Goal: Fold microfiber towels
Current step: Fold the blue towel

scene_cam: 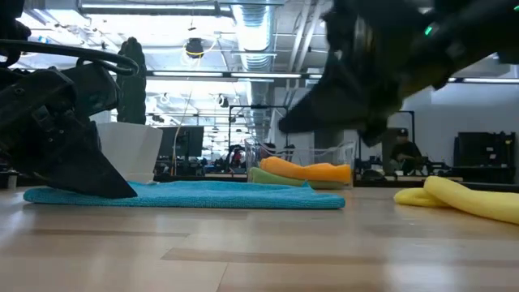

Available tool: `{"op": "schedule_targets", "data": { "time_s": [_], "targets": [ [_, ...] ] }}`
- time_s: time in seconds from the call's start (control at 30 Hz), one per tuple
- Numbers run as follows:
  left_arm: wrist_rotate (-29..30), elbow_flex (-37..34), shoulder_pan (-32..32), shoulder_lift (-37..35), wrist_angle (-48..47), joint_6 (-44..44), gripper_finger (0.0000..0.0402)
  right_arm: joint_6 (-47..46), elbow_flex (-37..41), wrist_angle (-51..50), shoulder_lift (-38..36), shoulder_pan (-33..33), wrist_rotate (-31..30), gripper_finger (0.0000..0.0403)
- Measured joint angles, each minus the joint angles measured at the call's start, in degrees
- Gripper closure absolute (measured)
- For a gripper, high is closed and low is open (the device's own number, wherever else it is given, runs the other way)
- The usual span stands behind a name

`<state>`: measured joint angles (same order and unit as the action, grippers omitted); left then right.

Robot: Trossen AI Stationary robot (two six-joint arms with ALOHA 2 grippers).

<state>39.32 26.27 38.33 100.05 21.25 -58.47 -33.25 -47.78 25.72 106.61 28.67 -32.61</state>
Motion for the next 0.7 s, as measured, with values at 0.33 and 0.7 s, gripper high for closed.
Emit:
{"op": "schedule_targets", "data": {
  "time_s": [0.33, 0.7],
  "targets": [
    [0.34, -0.01, -0.07, 0.09, 0.40, 0.21, 0.0402, 1.97, -5.58, 6.57, 12.37, -4.04, 6.86, 0.0393],
    [-1.46, -0.03, -0.13, -2.06, -0.59, 0.79, 0.0401, -3.84, -3.67, 6.48, 15.77, -3.48, 6.17, 0.0393]
  ]
}}
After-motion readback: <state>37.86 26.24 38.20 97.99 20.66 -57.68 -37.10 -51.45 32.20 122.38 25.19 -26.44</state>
